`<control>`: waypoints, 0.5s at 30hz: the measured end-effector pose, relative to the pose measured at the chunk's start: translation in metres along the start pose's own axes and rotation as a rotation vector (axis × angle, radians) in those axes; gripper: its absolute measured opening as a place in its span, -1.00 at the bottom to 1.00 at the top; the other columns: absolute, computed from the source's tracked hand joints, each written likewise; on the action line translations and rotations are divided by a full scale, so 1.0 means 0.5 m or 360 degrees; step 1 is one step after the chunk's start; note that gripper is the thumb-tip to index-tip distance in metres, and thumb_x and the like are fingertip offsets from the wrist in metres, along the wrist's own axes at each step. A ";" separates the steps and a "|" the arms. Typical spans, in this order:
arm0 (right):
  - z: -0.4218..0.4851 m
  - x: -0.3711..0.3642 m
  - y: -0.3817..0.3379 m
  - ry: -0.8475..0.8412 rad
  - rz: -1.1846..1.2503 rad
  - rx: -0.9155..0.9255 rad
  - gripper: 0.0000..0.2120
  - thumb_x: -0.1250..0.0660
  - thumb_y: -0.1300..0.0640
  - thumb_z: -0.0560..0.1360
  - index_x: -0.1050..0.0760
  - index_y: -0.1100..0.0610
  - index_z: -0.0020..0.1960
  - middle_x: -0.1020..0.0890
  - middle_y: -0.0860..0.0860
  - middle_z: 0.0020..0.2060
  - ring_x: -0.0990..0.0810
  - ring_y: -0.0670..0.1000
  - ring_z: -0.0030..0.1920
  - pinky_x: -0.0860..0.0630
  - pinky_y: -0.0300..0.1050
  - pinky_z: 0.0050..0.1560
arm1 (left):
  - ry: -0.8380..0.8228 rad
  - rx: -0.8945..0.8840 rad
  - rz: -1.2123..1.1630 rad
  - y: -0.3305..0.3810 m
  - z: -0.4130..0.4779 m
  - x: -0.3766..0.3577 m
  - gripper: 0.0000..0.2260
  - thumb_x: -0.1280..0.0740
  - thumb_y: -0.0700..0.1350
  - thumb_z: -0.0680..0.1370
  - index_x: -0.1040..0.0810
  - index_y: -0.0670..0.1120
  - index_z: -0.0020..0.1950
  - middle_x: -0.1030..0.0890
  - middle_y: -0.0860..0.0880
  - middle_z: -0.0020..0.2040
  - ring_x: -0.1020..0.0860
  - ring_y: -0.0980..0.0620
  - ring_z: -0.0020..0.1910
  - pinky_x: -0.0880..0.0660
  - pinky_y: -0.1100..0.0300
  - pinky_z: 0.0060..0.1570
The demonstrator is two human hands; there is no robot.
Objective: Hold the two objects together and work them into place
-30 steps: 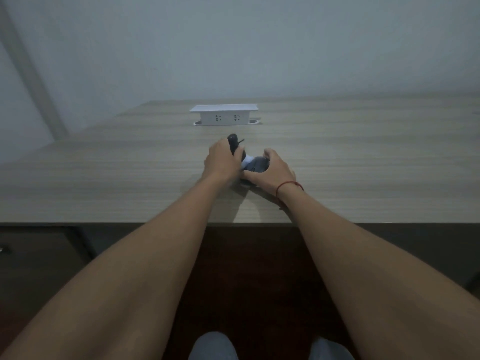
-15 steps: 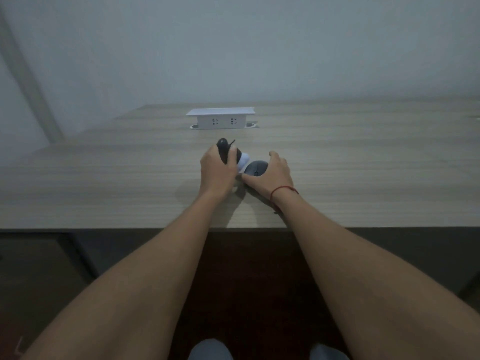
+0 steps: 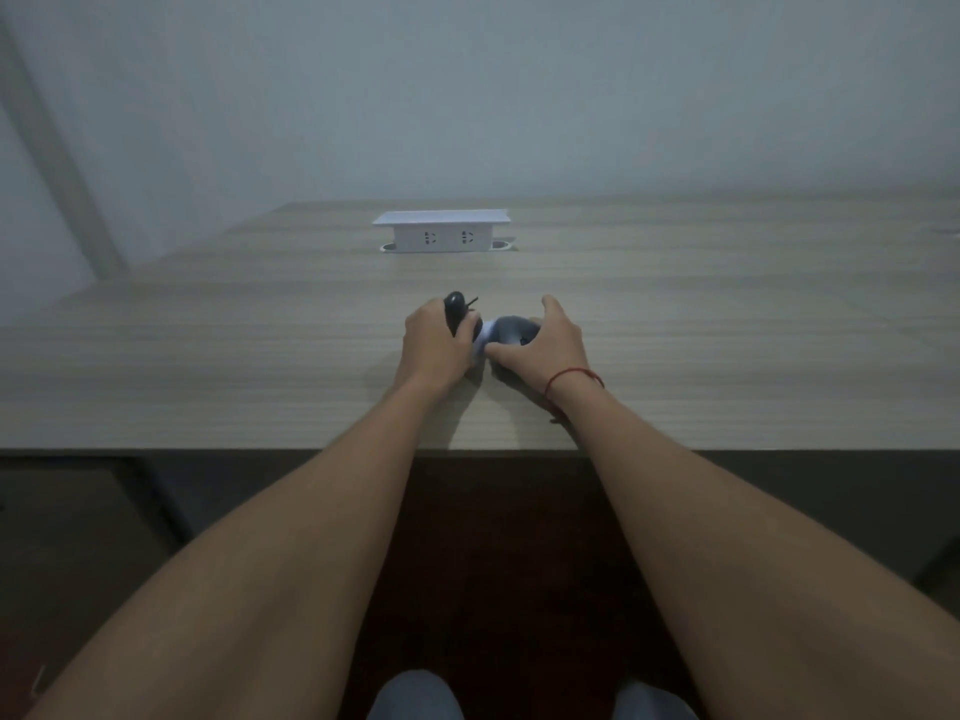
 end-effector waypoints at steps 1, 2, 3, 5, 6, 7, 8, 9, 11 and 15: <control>0.001 -0.002 -0.002 -0.0003 0.0006 0.0006 -0.07 -0.52 -0.04 0.27 -0.12 0.11 0.49 -0.43 0.13 0.34 -0.43 0.17 0.30 -0.48 0.12 0.23 | 0.0040 -0.0022 -0.0048 0.004 0.002 0.008 -0.79 -0.31 -0.06 0.57 -0.55 -0.22 -0.02 -0.53 -0.08 -0.13 -0.46 0.03 -0.19 -0.36 0.20 -0.23; -0.001 -0.003 -0.001 -0.0009 0.0009 0.0005 -0.07 -0.53 -0.05 0.27 -0.13 0.10 0.49 -0.43 0.13 0.34 -0.43 0.16 0.30 -0.47 0.11 0.23 | 0.0077 -0.0037 -0.0141 0.010 0.000 0.013 -0.81 -0.31 -0.06 0.57 -0.55 -0.20 -0.03 -0.53 -0.07 -0.15 -0.46 0.05 -0.21 -0.40 0.23 -0.26; 0.000 -0.003 -0.001 -0.0012 0.0015 0.0006 -0.07 -0.53 -0.05 0.27 -0.13 0.10 0.49 -0.43 0.12 0.34 -0.43 0.16 0.31 -0.47 0.11 0.23 | 0.0093 -0.0034 -0.0220 0.016 0.000 0.016 -0.80 -0.31 -0.05 0.56 -0.55 -0.19 -0.03 -0.54 -0.06 -0.16 -0.48 0.06 -0.21 -0.42 0.28 -0.26; 0.003 -0.004 0.001 -0.0012 0.0029 0.0001 -0.06 -0.54 -0.04 0.26 -0.12 0.09 0.50 -0.42 0.12 0.35 -0.42 0.16 0.32 -0.46 0.11 0.24 | 0.0032 0.0012 -0.0231 0.016 0.004 0.004 -0.76 -0.32 -0.03 0.56 -0.56 -0.21 0.02 -0.58 -0.08 -0.11 -0.53 0.02 -0.15 -0.45 0.30 -0.22; 0.002 -0.004 0.001 -0.0014 0.0028 0.0003 -0.05 -0.54 -0.04 0.26 -0.11 0.08 0.50 -0.42 0.12 0.36 -0.41 0.16 0.33 -0.46 0.11 0.25 | -0.0021 0.0044 -0.0161 0.008 0.009 -0.006 -0.74 -0.33 -0.02 0.55 -0.56 -0.22 0.03 -0.59 -0.11 -0.08 -0.56 -0.03 -0.11 -0.50 0.21 -0.17; 0.002 -0.006 0.002 -0.0023 0.0029 0.0005 -0.04 -0.54 -0.04 0.26 -0.11 0.08 0.50 -0.42 0.12 0.36 -0.41 0.16 0.33 -0.46 0.12 0.25 | -0.0068 0.0063 -0.0056 0.002 0.015 -0.010 -0.74 -0.33 -0.02 0.54 -0.56 -0.23 0.02 -0.60 -0.15 -0.05 -0.57 -0.08 -0.09 -0.53 0.13 -0.12; 0.001 -0.008 0.002 -0.0030 0.0035 0.0003 -0.04 -0.54 -0.04 0.26 -0.11 0.07 0.50 -0.41 0.12 0.36 -0.41 0.17 0.33 -0.46 0.13 0.25 | -0.0100 0.0070 0.0025 -0.002 0.022 -0.010 -0.74 -0.34 -0.03 0.54 -0.56 -0.23 0.01 -0.59 -0.17 -0.04 -0.57 -0.11 -0.08 -0.54 0.08 -0.09; 0.001 -0.009 0.003 -0.0036 0.0042 -0.0002 -0.04 -0.54 -0.05 0.25 -0.11 0.06 0.50 -0.41 0.11 0.36 -0.41 0.17 0.33 -0.46 0.14 0.26 | -0.0109 0.0061 0.0036 -0.001 0.028 -0.005 -0.74 -0.34 -0.03 0.54 -0.56 -0.24 0.00 -0.59 -0.16 -0.06 -0.57 -0.11 -0.09 -0.53 0.07 -0.09; 0.001 -0.013 0.003 -0.0065 0.0041 -0.0009 -0.02 -0.53 -0.07 0.24 -0.10 0.03 0.51 -0.42 0.10 0.34 -0.41 0.17 0.32 -0.45 0.17 0.26 | -0.0052 0.0016 -0.0105 0.013 0.036 0.012 -0.76 -0.34 -0.04 0.54 -0.57 -0.23 -0.06 -0.58 -0.12 -0.15 -0.54 -0.06 -0.17 -0.46 0.16 -0.18; 0.004 -0.023 0.002 -0.0121 -0.0011 -0.0011 -0.01 -0.50 -0.11 0.23 -0.04 -0.03 0.51 -0.42 0.08 0.35 -0.38 0.19 0.33 -0.40 0.23 0.29 | -0.0025 0.0065 -0.0136 0.015 0.038 0.005 -0.74 -0.33 -0.03 0.55 -0.56 -0.25 -0.01 -0.55 -0.12 -0.13 -0.49 -0.02 -0.18 -0.36 0.22 -0.24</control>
Point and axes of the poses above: each hand's wrist, its own z-axis towards the middle knuckle, its own x-axis out of the back of the hand, y = z × x, the point moved 9 cm from there along z, towards the middle knuckle
